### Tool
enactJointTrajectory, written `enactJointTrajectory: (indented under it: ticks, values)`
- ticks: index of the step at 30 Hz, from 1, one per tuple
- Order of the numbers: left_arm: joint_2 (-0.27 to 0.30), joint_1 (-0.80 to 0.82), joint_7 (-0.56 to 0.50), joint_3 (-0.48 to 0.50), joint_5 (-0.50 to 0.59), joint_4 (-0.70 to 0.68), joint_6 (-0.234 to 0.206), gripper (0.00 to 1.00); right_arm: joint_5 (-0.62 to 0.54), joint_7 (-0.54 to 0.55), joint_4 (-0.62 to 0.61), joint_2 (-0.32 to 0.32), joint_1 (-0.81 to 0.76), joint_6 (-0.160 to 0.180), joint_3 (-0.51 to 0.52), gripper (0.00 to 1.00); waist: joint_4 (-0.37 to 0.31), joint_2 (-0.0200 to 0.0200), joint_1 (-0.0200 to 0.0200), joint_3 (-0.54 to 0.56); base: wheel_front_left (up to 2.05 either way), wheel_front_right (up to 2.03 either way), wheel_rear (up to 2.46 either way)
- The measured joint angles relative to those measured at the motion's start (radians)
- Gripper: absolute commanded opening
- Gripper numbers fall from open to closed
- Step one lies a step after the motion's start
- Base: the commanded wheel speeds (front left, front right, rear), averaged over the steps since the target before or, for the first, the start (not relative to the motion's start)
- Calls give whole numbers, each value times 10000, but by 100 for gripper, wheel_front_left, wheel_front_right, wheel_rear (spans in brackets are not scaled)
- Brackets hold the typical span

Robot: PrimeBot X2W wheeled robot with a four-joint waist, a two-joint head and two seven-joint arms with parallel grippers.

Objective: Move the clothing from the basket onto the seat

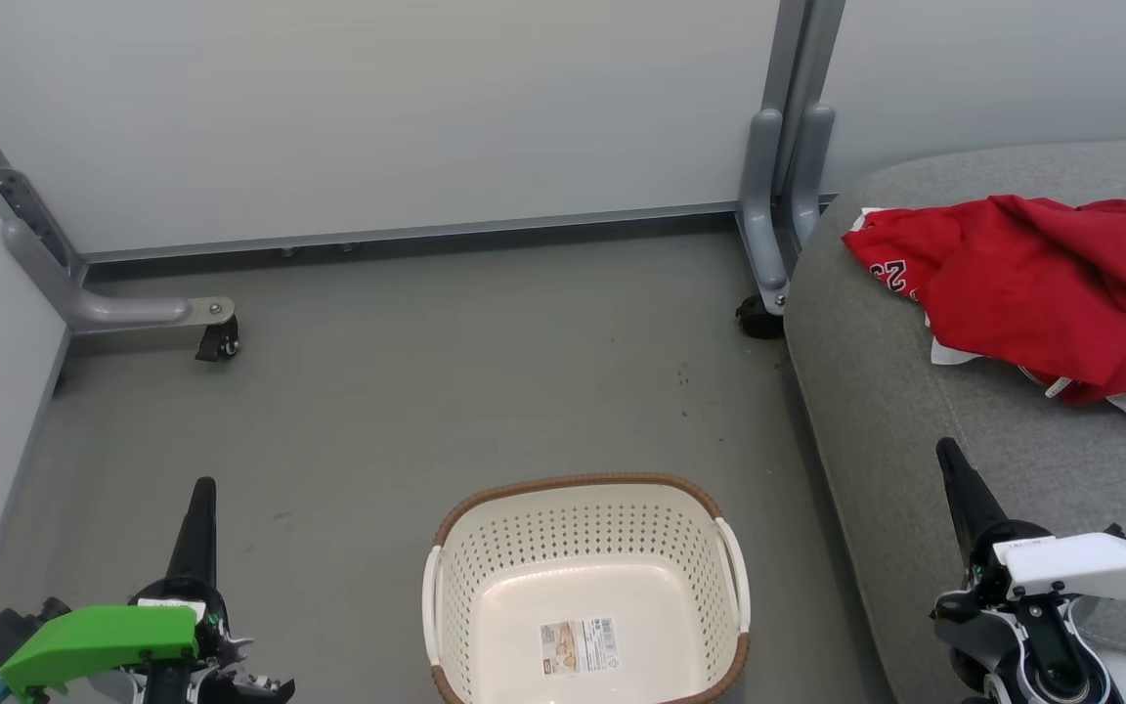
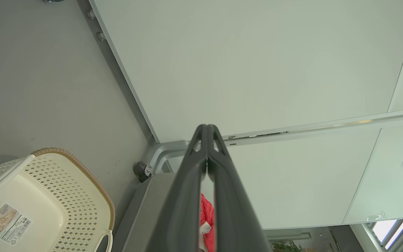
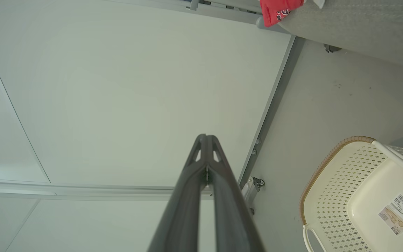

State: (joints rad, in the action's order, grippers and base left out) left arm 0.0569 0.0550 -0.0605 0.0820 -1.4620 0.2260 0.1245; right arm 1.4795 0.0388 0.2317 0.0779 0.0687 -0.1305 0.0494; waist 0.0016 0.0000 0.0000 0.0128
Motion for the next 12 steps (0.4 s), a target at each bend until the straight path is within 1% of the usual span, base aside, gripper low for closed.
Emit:
enactJointTrajectory:
  ticks: [12]
  values:
    - [0, 230, -221, 94, -874, 90, 19, 0, 859, 240, 52, -10, 185, 0, 144, 0, -8, 0, 0, -82, 0, 0, 0]
